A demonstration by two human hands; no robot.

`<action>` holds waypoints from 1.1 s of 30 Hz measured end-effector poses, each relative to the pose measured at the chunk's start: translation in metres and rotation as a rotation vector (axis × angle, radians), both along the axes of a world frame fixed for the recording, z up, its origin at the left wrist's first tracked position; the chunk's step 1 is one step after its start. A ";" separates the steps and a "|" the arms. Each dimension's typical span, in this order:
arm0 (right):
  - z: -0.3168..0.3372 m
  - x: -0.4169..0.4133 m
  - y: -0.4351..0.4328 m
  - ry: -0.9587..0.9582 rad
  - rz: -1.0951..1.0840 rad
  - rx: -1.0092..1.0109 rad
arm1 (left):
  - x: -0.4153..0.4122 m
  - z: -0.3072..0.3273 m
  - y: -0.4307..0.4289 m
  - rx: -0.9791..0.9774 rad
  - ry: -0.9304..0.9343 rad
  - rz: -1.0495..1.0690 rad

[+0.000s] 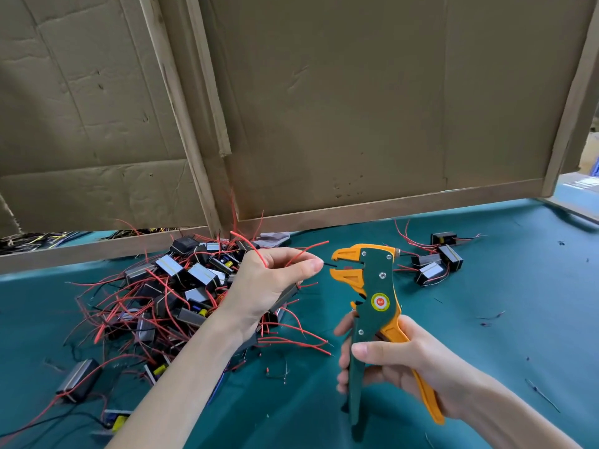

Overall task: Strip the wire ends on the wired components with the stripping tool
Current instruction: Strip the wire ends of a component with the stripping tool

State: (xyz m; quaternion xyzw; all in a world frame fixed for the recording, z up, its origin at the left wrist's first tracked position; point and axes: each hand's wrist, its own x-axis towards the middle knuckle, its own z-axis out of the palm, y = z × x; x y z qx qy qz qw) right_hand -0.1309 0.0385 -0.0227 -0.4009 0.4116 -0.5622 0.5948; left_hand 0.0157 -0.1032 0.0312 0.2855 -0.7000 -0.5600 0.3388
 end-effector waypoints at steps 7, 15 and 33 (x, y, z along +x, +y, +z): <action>0.000 0.001 0.000 0.008 0.010 -0.015 | -0.001 -0.001 0.003 0.028 -0.022 -0.026; -0.001 -0.002 0.000 0.051 0.011 -0.033 | 0.003 0.001 -0.001 0.033 -0.046 -0.069; -0.013 0.013 -0.002 0.182 -0.296 0.124 | 0.002 -0.004 -0.002 0.115 0.055 -0.202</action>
